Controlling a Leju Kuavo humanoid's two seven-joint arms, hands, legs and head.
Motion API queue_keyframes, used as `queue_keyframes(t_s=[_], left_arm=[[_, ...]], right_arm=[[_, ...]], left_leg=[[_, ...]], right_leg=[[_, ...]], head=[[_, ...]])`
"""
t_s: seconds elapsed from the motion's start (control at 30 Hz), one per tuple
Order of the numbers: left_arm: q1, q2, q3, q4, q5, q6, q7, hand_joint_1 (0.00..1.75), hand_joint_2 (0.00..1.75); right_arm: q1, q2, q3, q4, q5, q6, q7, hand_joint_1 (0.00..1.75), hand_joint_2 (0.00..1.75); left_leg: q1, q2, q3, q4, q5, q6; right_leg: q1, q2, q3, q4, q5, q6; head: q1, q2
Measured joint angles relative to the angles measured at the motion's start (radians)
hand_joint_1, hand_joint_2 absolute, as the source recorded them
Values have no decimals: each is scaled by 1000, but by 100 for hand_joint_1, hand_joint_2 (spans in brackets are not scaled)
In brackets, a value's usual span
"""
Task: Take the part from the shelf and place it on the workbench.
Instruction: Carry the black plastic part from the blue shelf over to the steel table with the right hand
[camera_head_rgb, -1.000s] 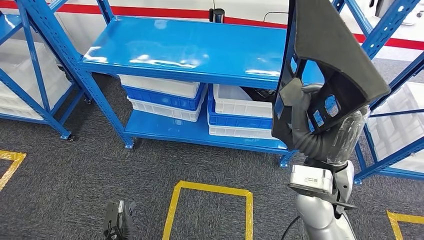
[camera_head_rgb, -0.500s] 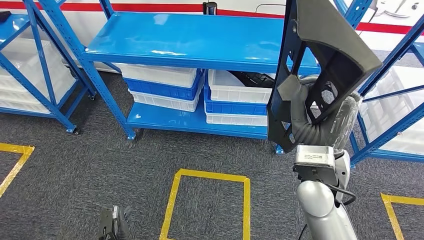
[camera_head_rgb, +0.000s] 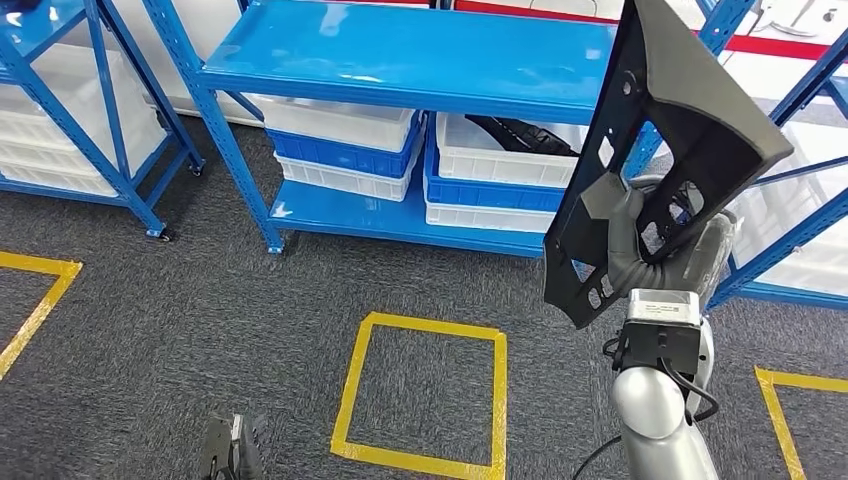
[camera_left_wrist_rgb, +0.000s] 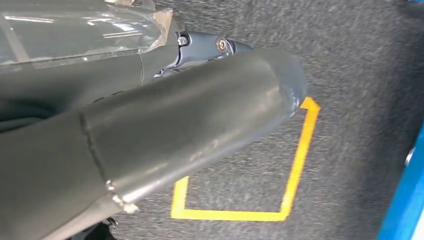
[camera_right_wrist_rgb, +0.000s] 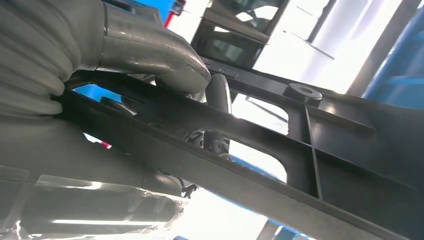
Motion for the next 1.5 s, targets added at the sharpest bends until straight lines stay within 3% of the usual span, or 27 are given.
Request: queue_keyframes(t_s=[0.03, 0.1, 0.17, 0.23, 0.3, 0.37, 0.4, 0.43, 0.47, 0.57, 0.63, 0.73, 0.8, 0.9, 0.93, 0.97, 1.03, 1.1, 1.17, 1.2, 1.27, 1.3, 1.33, 1.4, 1.43, 1.47, 1.5], left_arm=[[0, -1, 0, 0, -3, -2, 0, 0, 0], [1, -1, 0, -2, -8, -9, -3, 0, 0], [3, -2, 1, -4, -13, -13, -7, 0, 0], [8, 0, 5, -4, -16, -15, -10, 0, 0], [10, 4, 10, -4, -17, -15, -10, 0, 0], [12, 6, 14, -4, -17, -15, -11, 0, 0], [13, 6, 15, -4, -17, -15, -11, 0, 0], [14, 7, 15, -4, -17, -16, -11, 0, 0], [14, 7, 15, -4, -17, -16, -11, 0, 0], [12, 8, 16, -4, -17, -16, -11, 0, 0], [10, 9, 16, -5, -17, -17, -11, 0, 0], [11, 12, 19, -6, -19, -20, -12, 0, 0], [10, 12, 21, -6, -23, -25, -12, 0, 0], [9, 14, 23, -7, -30, -31, -12, 0, 0], [9, 15, 24, -7, -32, -32, -14, 0, 0], [9, 15, 24, -7, -33, -31, -17, 0, 0], [9, 15, 24, -7, -35, -31, -24, 0, 0], [9, 17, 26, -7, -32, -30, -29, 0, 0], [12, 20, 33, -7, -27, -29, -34, 0, 0], [15, 22, 37, -8, -23, -27, -38, 0, 0], [24, 25, 48, -7, -12, -18, -47, 0, 0], [30, 26, 55, -6, -4, -12, -53, 0, 0], [34, 27, 63, -6, 5, -5, -59, 0, 0], [39, 27, 82, -5, 19, 5, -72, 0, 0], [40, 28, 91, -5, 23, 8, -78, 0, 0], [40, 28, 101, -6, 27, 11, -82, 0, 0], [42, 28, 108, -6, 28, 12, -84, 0, 0]], right_arm=[[3, -2, -4, 0, -7, 0, -4, 175, 175], [5, -9, -10, 1, -30, 1, -20, 175, 175], [7, -17, -16, 5, -51, 1, -35, 175, 175], [9, -23, -20, 10, -61, 1, -42, 175, 175], [10, -25, -21, 16, -64, 1, -45, 175, 175], [11, -26, -21, 20, -66, 1, -47, 175, 175], [12, -26, -21, 23, -67, 1, -47, 175, 175], [13, -26, -21, 25, -68, 1, -48, 175, 175], [14, -26, -21, 26, -68, 1, -48, 175, 175], [15, -26, -22, 28, -69, 0, -48, 175, 175], [15, -26, -22, 28, -68, 0, -48, 175, 175], [18, -27, -23, 28, -67, -1, -47, 175, 175], [21, -29, -25, 28, -68, -3, -47, 175, 175], [23, -36, -31, 29, -79, -4, -47, 175, 175], [25, -38, -33, 29, -83, -5, -47, 175, 175], [27, -40, -33, 30, -85, -5, -48, 175, 175], [30, -42, -33, 34, -86, -5, -51, 175, 175], [30, -43, -32, 37, -86, -5, -52, 175, 175], [38, -38, -31, 39, -86, -6, -57, 175, 175], [46, -34, -29, 39, -85, -7, -61, 175, 175], [64, -23, -24, 39, -81, -8, -68, 175, 175], [70, -15, -20, 39, -78, -6, -70, 175, 175], [71, -5, -15, 39, -75, -1, -71, 175, 175], [65, 17, -2, 42, -70, 13, -69, 175, 175], [59, 27, 5, 44, -68, 21, -68, 175, 175], [53, 36, 11, 47, -67, 27, -66, 175, 175], [47, 44, 15, 50, -67, 31, -64, 175, 175]], left_leg=[[-1, 0, -10, 0, 9, -2], [-2, 1, -26, -1, 30, -11], [1, 2, -34, -10, 54, -25], [4, -1, -40, -19, 58, -40], [6, -5, -59, 30, -3, -52], [11, -6, -89, 157, -94, -63], [13, -5, -99, 217, -120, -68], [15, -5, -96, 250, -128, -71], [17, -5, -75, 247, -119, -73], [20, -6, 48, 90, -88, -67], [15, -9, 85, 31, -96, -56], [5, -9, 82, 17, -78, -33], [8, -3, 75, -1, -53, -14], [13, 3, 38, -15, -11, 1], [13, 4, 20, -15, 2, -2], [15, 5, 2, -15, 16, -6], [20, 8, -35, -13, 44, -17], [25, 8, -69, -9, 72, -34], [25, 8, -91, -4, 101, -51], [25, 7, -95, -7, 115, -57], [28, 6, -98, -18, 134, -66], [30, 6, -103, -7, 111, -70], [32, 6, -109, 20, 68, -73], [32, 3, -130, 140, -59, -76], [32, 2, -138, 212, -101, -76], [32, 0, -139, 274, -121, -74], [31, -1, -128, 309, -117, -70]], right_leg=[[1, 0, 48, -64, 18, 2], [9, 1, 135, -204, 19, -10], [23, 3, 162, -262, 12, -25], [15, 2, 153, -271, 35, -40], [2, -2, 141, -282, 61, -62], [4, -5, 121, -275, 75, -74], [5, -6, 108, -268, 80, -76], [5, -6, 94, -257, 83, -76], [6, -6, 81, -246, 85, -74], [6, -5, 49, -217, 88, -70], [6, -5, 40, -211, 94, -61], [5, -5, 32, -213, 111, -36], [6, -3, 17, -197, 92, -31], [1, 1, -30, -56, -26, -44], [-3, 1, -42, 5, -57, -41], [-8, 1, -43, 48, -66, -31], [-18, 1, -4, 52, -32, 0], [-27, 1, 94, -62, -3, 24], [-24, 5, 175, -188, -28, 18], [-18, 6, 189, -218, -41, 9], [-17, 5, 172, -218, -35, -13], [-18, 4, 161, -214, -24, -25], [-20, 2, 151, -213, -10, -39], [-14, 0, 125, -212, 19, -58], [-8, 0, 111, -211, 33, -64], [-2, 0, 93, -209, 47, -68], [3, 0, 75, -208, 61, -69]], head=[[0, 0], [0, 0], [0, 0], [0, 0], [-2, 0], [-5, 0], [-5, 0], [-5, 0], [-6, 0], [-6, 0], [-5, 0], [-5, 0], [-4, 0], [3, 0], [4, 0], [5, 0], [5, 0], [6, 0], [6, 0], [7, 0], [7, 0], [5, 0], [3, 0], [-1, 0], [-2, 0], [-2, 0], [-2, 0]])
